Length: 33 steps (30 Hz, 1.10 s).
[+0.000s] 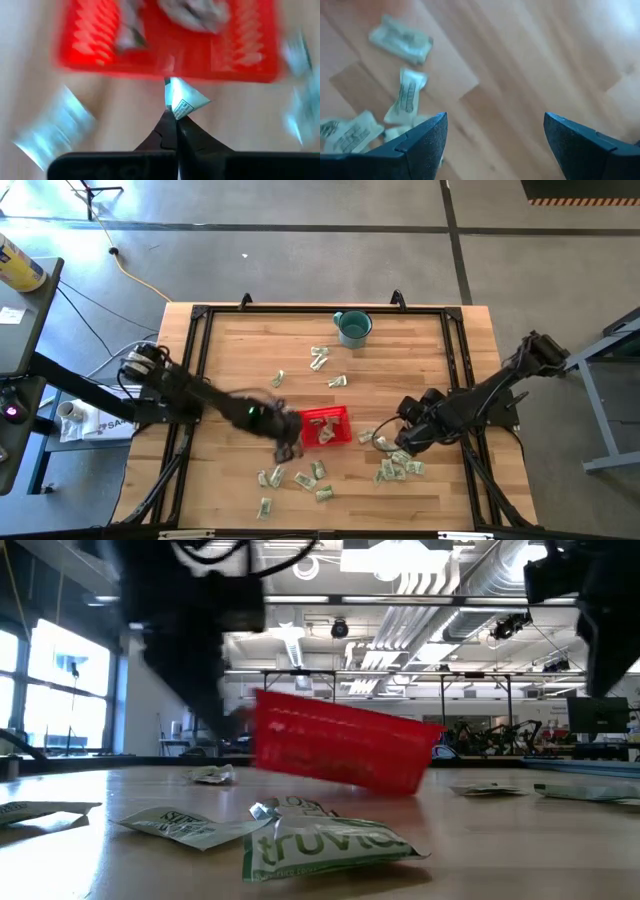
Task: Pick and place Stevia / Truvia into bins
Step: Put the green stevia packet into the red bin
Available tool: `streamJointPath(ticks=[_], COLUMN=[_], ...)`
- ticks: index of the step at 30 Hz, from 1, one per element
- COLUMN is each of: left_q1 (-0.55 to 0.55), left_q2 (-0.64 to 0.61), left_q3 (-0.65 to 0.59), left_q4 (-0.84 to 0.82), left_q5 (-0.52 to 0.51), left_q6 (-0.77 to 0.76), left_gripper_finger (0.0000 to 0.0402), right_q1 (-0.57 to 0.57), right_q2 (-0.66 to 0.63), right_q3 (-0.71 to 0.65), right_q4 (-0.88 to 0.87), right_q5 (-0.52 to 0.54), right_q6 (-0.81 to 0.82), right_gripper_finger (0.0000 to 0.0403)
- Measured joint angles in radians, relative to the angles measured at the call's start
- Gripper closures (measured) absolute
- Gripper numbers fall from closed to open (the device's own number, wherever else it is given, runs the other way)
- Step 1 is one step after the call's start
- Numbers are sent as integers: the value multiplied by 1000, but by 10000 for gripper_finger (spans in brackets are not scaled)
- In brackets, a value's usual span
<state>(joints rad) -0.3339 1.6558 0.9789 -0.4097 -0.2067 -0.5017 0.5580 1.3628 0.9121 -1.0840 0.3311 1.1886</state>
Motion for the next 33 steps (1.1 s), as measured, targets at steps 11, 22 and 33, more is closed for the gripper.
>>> streamJointPath(ticks=[11, 22, 33], left_q1=[43, 204, 187], left_q2=[0, 85, 162], left_q3=[203, 222, 223], left_q4=[-86, 143, 112], left_q5=[6, 202, 249], left_q6=[168, 219, 76], left_gripper_finger=[378, 347, 198], right_q1=[105, 75, 109], right_q2=[0, 0, 2], right_q3=[-72, -79, -78], right_q4=[122, 147, 189], right_q5=[-17, -11, -137], right_q6=[113, 39, 47], right_gripper_finger=[84, 84, 84])
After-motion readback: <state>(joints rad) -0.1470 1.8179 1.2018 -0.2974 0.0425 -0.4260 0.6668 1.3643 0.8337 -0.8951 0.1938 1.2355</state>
